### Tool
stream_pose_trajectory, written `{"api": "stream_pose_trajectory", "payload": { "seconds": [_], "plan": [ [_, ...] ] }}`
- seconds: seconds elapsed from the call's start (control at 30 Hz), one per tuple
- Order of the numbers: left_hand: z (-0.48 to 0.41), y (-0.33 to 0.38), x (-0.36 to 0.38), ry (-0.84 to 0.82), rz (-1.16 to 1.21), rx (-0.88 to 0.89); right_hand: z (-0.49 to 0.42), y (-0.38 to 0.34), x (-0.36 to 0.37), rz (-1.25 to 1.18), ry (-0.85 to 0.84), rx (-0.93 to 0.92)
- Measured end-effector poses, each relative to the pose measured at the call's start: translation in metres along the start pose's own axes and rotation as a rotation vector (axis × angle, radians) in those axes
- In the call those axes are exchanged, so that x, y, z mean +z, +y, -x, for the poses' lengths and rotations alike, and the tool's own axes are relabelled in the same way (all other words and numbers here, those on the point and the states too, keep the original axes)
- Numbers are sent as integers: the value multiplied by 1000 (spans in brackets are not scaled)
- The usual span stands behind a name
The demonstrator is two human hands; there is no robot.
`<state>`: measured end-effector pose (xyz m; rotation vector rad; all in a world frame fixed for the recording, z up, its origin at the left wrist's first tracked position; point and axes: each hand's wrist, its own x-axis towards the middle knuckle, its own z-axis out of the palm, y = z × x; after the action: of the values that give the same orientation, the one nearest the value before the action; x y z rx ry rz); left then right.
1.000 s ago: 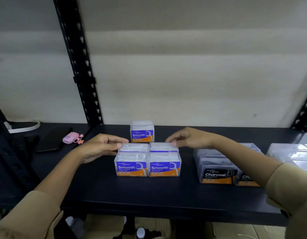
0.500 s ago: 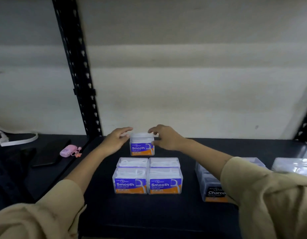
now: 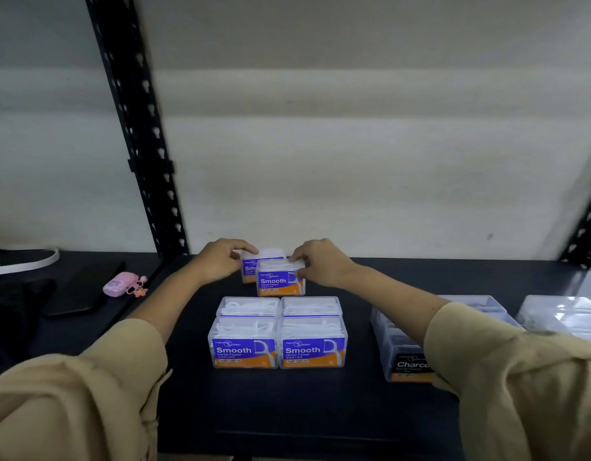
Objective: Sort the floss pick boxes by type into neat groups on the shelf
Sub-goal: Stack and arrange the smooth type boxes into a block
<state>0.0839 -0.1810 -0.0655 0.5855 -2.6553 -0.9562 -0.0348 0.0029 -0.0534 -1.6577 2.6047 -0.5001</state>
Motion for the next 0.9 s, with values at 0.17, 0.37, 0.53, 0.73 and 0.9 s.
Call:
{"api": "stream_pose_trajectory", "payload": {
  "seconds": [0.17,0.37,0.53,0.73,0.9],
  "plan": [
    [3,-4,2,108,-44,33,11,7,-12,-16,-27,25],
    [20,-7,-12,2,4,66,22,11,-20,-35,-63,32],
    [37,-12,-22,-57,45,72,32,12,-25,-78,-87,49],
    [50,-18,-30,-111,100,33,42,15,-25,-96,-103,57],
    [55,-14,-29,-181,126,59,49,13,-27,-166,-112,57]
  ]
}}
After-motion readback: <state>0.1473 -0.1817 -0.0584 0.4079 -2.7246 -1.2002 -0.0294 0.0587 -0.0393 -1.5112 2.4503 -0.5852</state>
